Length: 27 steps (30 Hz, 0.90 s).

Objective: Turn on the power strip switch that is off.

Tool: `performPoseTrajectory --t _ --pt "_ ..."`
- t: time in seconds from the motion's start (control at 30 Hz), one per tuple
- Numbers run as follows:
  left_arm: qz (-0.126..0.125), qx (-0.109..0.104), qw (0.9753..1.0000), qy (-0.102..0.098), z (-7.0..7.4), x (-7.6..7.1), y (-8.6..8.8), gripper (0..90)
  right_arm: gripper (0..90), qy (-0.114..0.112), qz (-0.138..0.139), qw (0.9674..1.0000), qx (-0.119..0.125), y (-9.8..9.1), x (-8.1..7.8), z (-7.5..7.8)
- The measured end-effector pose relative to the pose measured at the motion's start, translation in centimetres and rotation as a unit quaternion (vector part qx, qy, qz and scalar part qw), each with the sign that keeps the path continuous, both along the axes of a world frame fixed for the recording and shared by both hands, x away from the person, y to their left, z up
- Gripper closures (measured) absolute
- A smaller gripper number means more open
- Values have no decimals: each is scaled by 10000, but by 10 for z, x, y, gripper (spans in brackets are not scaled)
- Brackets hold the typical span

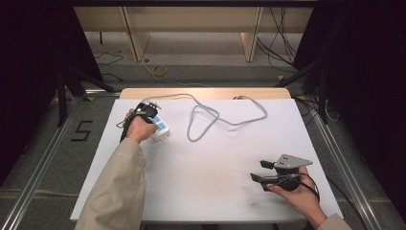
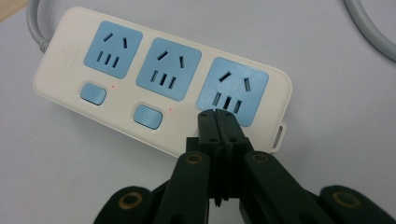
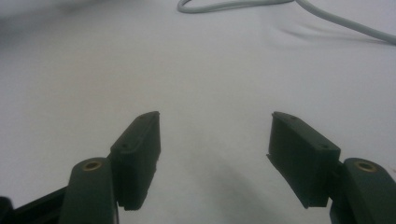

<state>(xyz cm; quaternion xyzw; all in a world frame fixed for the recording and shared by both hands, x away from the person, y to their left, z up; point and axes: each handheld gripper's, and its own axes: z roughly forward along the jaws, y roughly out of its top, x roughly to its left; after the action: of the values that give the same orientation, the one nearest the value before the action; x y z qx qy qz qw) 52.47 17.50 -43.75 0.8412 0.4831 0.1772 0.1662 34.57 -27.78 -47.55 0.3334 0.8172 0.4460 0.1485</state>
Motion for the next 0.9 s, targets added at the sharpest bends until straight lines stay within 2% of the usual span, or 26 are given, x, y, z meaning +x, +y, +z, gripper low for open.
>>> performPoseTrajectory --t 0.47,0.83,0.9 --pt "40 5 10000 20 -1 1 0 899 350 0 3 10000 -4 0 0 0" --pt "27 68 10000 32 -1 3 -4 899 350 -3 7 10000 -6 0 0 0" --pt "4 131 9999 60 0 4 -4 899 350 -3 6 10000 -5 0 0 0"
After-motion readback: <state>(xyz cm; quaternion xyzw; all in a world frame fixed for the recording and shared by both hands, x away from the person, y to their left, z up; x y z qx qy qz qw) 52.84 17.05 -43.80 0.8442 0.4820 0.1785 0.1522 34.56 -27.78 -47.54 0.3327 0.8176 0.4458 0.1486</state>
